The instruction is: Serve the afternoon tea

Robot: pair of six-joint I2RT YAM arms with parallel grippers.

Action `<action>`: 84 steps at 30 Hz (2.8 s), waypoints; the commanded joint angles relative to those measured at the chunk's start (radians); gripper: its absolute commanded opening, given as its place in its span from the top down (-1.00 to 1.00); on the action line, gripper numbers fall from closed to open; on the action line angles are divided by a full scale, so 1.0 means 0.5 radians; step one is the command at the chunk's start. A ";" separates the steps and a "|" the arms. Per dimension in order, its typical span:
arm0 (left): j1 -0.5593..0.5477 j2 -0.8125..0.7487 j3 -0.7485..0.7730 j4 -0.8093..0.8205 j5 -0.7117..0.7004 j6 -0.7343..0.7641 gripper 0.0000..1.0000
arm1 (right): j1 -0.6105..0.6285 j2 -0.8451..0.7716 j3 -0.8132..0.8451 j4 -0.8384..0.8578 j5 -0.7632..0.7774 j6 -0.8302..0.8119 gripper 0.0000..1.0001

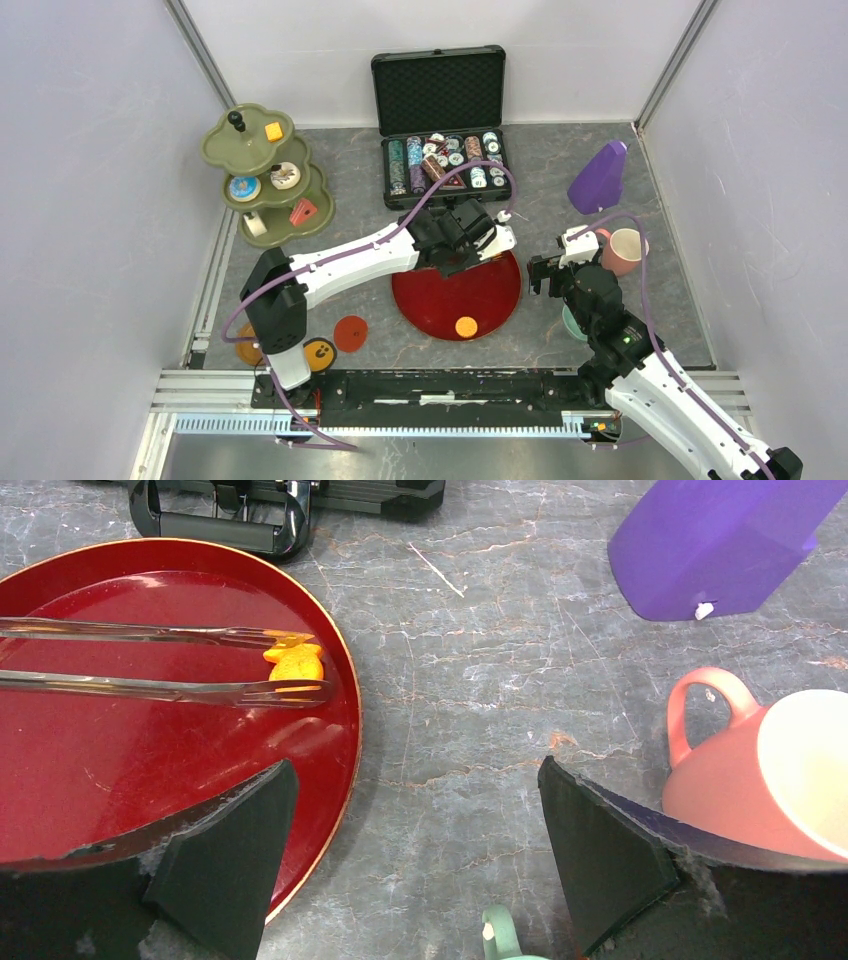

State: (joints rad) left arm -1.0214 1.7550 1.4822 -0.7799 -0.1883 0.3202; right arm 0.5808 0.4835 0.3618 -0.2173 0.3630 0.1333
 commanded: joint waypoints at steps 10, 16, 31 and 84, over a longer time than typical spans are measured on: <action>-0.008 -0.261 0.032 -0.068 -0.093 -0.180 0.58 | 0.007 -0.003 0.001 0.088 0.015 -0.004 -0.96; -0.011 -0.427 -0.069 -0.013 -0.083 -0.266 0.72 | 0.007 0.006 0.005 0.085 0.005 -0.008 -0.96; -0.010 -0.146 0.278 -0.436 -0.455 -0.942 0.14 | 0.007 0.003 0.007 0.079 0.002 -0.004 -0.96; -0.329 0.218 0.759 -0.825 -0.837 -2.173 0.50 | 0.008 -0.035 -0.006 0.095 -0.022 -0.007 -0.96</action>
State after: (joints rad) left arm -1.1816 1.9224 1.7889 -1.1336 -0.5045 -0.7616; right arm 0.5808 0.4702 0.3618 -0.2169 0.3561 0.1333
